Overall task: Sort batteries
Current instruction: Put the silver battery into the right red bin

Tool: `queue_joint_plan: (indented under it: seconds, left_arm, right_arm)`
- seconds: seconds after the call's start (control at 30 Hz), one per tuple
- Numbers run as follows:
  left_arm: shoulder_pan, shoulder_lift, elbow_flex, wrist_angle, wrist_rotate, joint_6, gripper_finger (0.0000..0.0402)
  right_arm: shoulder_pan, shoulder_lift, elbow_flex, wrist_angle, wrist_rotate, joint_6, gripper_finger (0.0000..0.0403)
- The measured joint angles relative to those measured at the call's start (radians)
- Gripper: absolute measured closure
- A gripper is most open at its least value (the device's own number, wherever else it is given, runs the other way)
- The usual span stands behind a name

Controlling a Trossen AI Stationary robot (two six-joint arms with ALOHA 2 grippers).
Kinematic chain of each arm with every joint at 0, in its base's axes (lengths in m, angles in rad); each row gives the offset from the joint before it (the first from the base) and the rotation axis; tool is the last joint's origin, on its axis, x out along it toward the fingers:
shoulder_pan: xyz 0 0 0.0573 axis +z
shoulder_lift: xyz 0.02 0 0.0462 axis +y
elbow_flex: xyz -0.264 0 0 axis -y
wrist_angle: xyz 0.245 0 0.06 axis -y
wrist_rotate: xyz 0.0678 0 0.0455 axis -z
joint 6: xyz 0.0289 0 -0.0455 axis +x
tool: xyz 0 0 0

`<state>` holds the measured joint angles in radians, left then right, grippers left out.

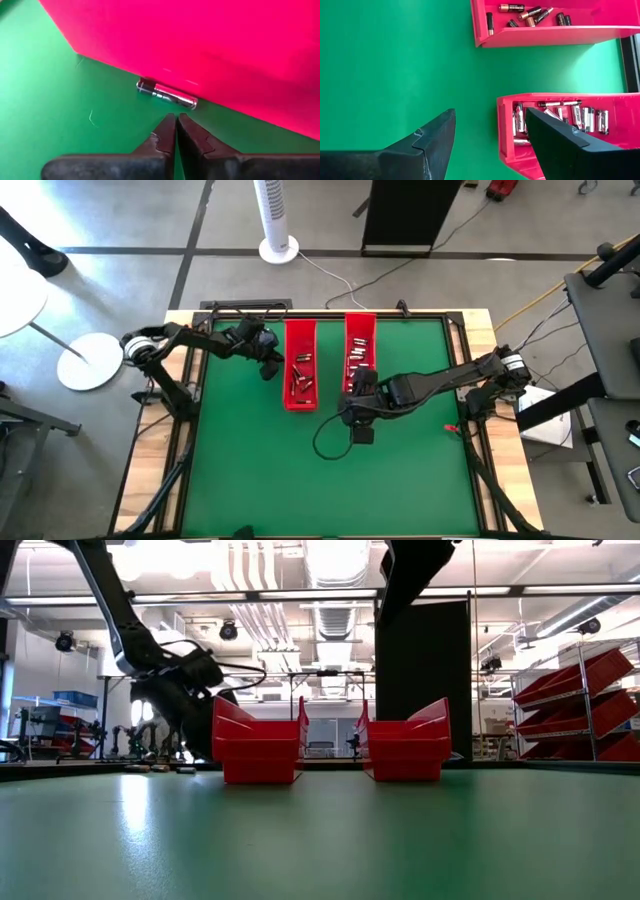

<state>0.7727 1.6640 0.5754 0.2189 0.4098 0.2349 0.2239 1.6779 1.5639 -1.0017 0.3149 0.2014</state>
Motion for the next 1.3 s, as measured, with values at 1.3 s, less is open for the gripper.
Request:
queue_joint_plan:
  seconds: [1.3]
  left_arm:
    - [-0.014, 0.012, -0.014, 0.125, -0.055, -0.011, 0.0401]
  right_arm:
    - [-0.015, 0.006, -0.001, 0.019, 0.001, 0.026, 0.0172]
